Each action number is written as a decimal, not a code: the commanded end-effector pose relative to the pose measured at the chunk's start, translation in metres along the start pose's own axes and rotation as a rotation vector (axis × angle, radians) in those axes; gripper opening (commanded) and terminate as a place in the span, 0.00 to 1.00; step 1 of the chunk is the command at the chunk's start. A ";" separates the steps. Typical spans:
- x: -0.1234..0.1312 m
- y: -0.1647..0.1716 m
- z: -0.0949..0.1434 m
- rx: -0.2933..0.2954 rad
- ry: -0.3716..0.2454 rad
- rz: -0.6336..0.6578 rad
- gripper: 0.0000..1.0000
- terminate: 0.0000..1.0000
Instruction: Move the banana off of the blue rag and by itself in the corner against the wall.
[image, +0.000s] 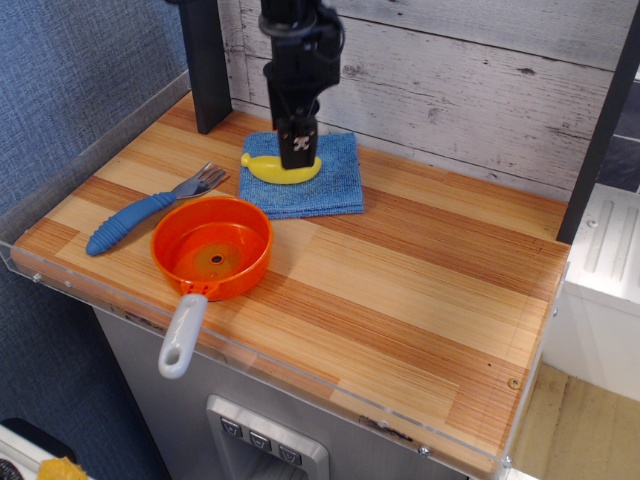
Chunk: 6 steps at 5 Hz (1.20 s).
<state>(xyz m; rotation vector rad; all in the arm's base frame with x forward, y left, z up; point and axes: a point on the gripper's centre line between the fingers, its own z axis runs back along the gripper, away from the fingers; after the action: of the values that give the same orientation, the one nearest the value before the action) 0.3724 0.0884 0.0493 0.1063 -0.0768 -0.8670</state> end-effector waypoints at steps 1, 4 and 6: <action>-0.017 0.016 0.006 0.033 0.017 0.042 1.00 0.00; -0.015 0.014 -0.010 0.017 0.041 0.042 1.00 0.00; -0.018 0.014 -0.009 0.026 0.057 0.053 0.00 0.00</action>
<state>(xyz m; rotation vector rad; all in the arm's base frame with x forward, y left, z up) 0.3622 0.1108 0.0204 0.1154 0.0077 -0.7998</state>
